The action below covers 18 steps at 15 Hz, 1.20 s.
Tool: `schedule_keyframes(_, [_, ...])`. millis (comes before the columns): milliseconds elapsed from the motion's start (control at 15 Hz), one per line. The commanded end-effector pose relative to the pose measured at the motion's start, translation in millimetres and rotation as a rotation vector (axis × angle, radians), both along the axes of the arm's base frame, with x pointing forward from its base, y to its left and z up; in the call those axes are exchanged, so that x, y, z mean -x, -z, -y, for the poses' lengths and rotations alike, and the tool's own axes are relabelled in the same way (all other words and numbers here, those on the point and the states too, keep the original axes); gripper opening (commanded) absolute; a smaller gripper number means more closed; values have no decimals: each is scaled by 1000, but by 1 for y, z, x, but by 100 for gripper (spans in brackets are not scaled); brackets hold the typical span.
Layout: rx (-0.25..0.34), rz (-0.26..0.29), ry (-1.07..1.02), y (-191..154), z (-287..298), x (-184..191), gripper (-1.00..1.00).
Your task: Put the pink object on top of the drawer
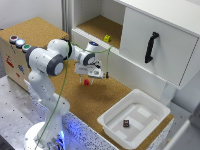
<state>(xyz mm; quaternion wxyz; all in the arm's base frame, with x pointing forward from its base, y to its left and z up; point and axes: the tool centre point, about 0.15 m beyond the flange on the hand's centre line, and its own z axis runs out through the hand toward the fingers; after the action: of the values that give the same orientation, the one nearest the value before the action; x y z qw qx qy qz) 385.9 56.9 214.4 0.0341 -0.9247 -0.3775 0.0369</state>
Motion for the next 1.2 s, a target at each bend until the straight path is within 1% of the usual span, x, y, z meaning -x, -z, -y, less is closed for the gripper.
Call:
schedule_keyframes(0, [21,75,-34,8,-8,-9,-100])
schedule_keyframes(267, [16,80,-27,-2,-3,0,-100])
schedule_keyframes(600, [14,89,65,-48,0,10,-100])
schedule_keyframes(733, [29,94,66,-78,-11,5,-100])
schedule_keyframes(800, [47,103,67,-95,-18,-2,-100])
schedule_keyframes(867, [51,106,74,-110,-25,-8,-100])
schedule_keyframes(1000, [55,100,89,-132,-43,-22,-100])
schedule_keyframes(1067, [51,83,85,-141,-54,-29,-100])
schedule_keyframes(1133, [58,79,71,-151,-67,-35,-100])
